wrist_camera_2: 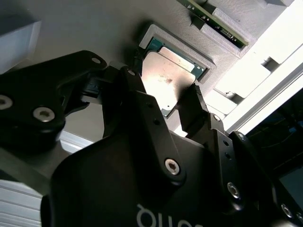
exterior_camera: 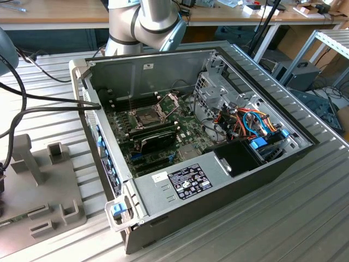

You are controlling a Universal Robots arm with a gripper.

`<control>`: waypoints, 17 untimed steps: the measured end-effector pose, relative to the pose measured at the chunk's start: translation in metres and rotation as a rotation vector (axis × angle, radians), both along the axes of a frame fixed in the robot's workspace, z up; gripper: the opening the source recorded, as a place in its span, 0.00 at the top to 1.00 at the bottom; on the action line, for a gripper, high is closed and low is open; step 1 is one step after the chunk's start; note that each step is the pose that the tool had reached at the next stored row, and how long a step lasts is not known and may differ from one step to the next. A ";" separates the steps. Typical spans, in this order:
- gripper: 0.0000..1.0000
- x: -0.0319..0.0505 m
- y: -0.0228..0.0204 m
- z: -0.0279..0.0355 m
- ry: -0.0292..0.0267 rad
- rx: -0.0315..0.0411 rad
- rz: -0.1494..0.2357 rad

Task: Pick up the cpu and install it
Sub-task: 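Pick up the cpu and move it towards the insertion slot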

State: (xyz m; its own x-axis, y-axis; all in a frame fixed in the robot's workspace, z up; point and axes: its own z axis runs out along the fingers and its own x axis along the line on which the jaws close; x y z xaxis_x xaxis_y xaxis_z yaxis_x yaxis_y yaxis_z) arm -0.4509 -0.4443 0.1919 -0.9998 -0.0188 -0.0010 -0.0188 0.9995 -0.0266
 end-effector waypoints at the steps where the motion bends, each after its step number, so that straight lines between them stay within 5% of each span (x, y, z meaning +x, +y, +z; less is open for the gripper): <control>1: 0.45 0.0000 0.0000 0.0000 0.0000 0.0000 0.000; 10: 0.45 0.0000 0.0000 0.0052 0.0001 -0.0011 0.000; 17: 0.45 0.0000 0.0001 0.0196 0.0000 -0.0044 0.000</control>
